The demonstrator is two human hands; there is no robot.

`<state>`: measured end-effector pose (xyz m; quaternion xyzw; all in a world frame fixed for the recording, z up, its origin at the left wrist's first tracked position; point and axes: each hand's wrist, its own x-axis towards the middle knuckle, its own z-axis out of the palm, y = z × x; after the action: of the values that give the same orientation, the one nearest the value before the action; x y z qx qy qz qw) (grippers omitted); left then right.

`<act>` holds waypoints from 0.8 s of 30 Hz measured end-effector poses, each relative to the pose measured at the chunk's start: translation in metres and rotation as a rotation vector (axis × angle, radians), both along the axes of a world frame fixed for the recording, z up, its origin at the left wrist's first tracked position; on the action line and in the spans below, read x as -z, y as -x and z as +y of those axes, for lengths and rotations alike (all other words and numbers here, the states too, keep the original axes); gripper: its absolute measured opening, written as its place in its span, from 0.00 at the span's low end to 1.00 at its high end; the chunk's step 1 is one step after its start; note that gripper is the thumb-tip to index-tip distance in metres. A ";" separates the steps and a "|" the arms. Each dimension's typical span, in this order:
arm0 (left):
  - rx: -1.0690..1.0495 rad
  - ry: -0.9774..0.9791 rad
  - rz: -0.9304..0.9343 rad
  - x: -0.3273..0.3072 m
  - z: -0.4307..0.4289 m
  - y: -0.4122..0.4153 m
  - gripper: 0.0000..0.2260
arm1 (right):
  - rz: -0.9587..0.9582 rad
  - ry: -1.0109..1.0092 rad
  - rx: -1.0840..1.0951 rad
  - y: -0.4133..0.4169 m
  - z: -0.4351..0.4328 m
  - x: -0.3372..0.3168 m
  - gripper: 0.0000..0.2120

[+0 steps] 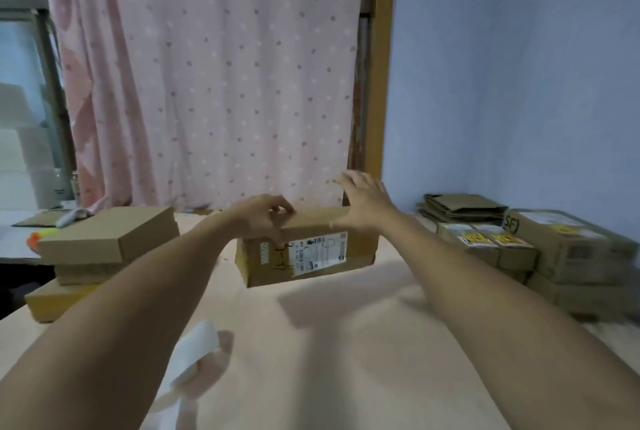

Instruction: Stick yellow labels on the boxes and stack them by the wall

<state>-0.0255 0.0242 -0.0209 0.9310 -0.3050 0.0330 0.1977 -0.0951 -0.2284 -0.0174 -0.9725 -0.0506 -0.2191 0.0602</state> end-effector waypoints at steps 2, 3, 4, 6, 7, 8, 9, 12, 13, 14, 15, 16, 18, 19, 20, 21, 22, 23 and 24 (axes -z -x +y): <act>0.075 -0.221 -0.129 -0.013 -0.008 0.008 0.34 | 0.185 0.055 -0.030 -0.001 0.002 -0.003 0.55; 0.101 -0.302 -0.195 -0.018 -0.011 0.011 0.33 | 0.254 0.081 -0.035 -0.002 0.003 -0.003 0.57; 0.117 -0.365 -0.254 -0.024 -0.014 0.016 0.33 | 0.307 0.104 -0.038 -0.003 0.006 0.000 0.58; 0.143 -0.425 -0.321 -0.033 -0.019 0.022 0.33 | 0.380 0.093 -0.037 -0.006 0.011 0.003 0.60; 0.157 -0.439 -0.329 -0.038 -0.021 0.025 0.33 | 0.404 0.064 -0.031 -0.008 0.012 0.005 0.60; 0.168 -0.454 -0.330 -0.043 -0.022 0.028 0.33 | 0.424 0.022 -0.028 -0.009 0.011 0.006 0.59; 0.177 -0.471 -0.331 -0.047 -0.023 0.029 0.33 | 0.450 -0.028 -0.028 -0.009 0.011 0.007 0.58; 0.190 -0.504 -0.322 -0.055 -0.024 0.034 0.31 | 0.534 -0.159 -0.074 -0.006 0.008 0.009 0.55; 0.197 -0.508 -0.323 -0.056 -0.024 0.035 0.31 | 0.543 -0.189 -0.087 -0.005 0.008 0.009 0.54; 0.199 -0.504 -0.343 -0.055 -0.024 0.035 0.31 | 0.536 -0.224 -0.098 -0.005 0.007 0.011 0.53; 0.190 -0.484 -0.391 -0.054 -0.022 0.034 0.31 | 0.533 -0.269 -0.100 -0.003 0.008 0.012 0.51; 0.160 -0.435 -0.452 -0.051 -0.020 0.032 0.32 | 0.530 -0.334 -0.100 -0.002 0.006 0.014 0.50; 0.036 -0.241 -0.509 -0.042 -0.013 0.026 0.35 | 0.518 -0.500 -0.068 0.003 0.001 0.018 0.47; -0.036 -0.106 -0.474 -0.036 -0.010 0.022 0.36 | 0.503 -0.587 -0.045 0.008 -0.003 0.020 0.43; -0.104 0.042 -0.394 -0.029 -0.009 0.020 0.37 | 0.486 -0.676 -0.032 0.013 -0.006 0.024 0.38; -0.174 0.191 -0.289 -0.021 -0.010 0.021 0.38 | 0.476 -0.757 -0.017 0.018 -0.008 0.027 0.34; -0.243 0.330 -0.176 -0.013 -0.012 0.022 0.37 | 0.468 -0.831 -0.006 0.021 -0.009 0.031 0.31; -0.299 0.443 -0.053 -0.003 -0.015 0.022 0.35 | 0.465 -0.890 0.008 0.023 -0.010 0.037 0.31; -0.326 0.528 0.086 0.007 -0.018 0.024 0.32 | 0.467 -0.942 0.030 0.025 -0.011 0.042 0.32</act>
<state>-0.0498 0.0066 -0.0280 0.8846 -0.1242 0.1032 0.4376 -0.1198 -0.2396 -0.0596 -0.8636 0.0821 0.0038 0.4975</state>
